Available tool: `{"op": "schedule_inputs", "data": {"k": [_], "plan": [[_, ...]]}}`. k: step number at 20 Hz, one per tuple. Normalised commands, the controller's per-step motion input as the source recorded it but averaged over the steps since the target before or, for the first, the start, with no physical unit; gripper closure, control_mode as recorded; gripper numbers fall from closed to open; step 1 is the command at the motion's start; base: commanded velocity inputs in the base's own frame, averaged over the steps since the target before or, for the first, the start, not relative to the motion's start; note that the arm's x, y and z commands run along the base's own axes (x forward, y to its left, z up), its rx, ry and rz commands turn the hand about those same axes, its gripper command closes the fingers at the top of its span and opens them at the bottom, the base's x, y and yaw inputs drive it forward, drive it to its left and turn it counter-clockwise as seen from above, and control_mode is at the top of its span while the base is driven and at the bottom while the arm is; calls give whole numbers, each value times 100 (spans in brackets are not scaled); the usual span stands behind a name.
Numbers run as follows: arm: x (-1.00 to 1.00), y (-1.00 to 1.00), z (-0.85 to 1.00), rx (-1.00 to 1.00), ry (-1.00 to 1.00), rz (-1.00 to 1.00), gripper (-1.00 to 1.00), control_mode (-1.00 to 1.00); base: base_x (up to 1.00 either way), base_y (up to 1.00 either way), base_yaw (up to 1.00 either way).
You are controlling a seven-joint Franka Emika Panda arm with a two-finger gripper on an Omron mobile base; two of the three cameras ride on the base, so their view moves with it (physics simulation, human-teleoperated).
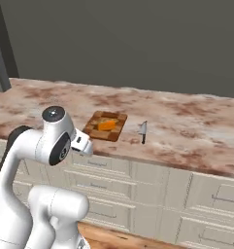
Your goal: Retrieve the sausage and cheese from the fridge and place them on the cutting board on the counter.
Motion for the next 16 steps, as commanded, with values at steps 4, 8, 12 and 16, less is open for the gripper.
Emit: {"op": "schedule_inputs", "data": {"k": [4, 8, 12, 16], "plan": [[0, 0, 0, 0, 0, 0, -100, 100, -10, -4, -86], [0, 0, 0, 0, 0, 0, -100, 100, 0, 3, -100], [0, 0, 0, 0, 0, 0, -100, 100, 0, 1, -100], [0, 0, 0, 0, 0, 0, -100, 100, 0, 0, -99]]}}
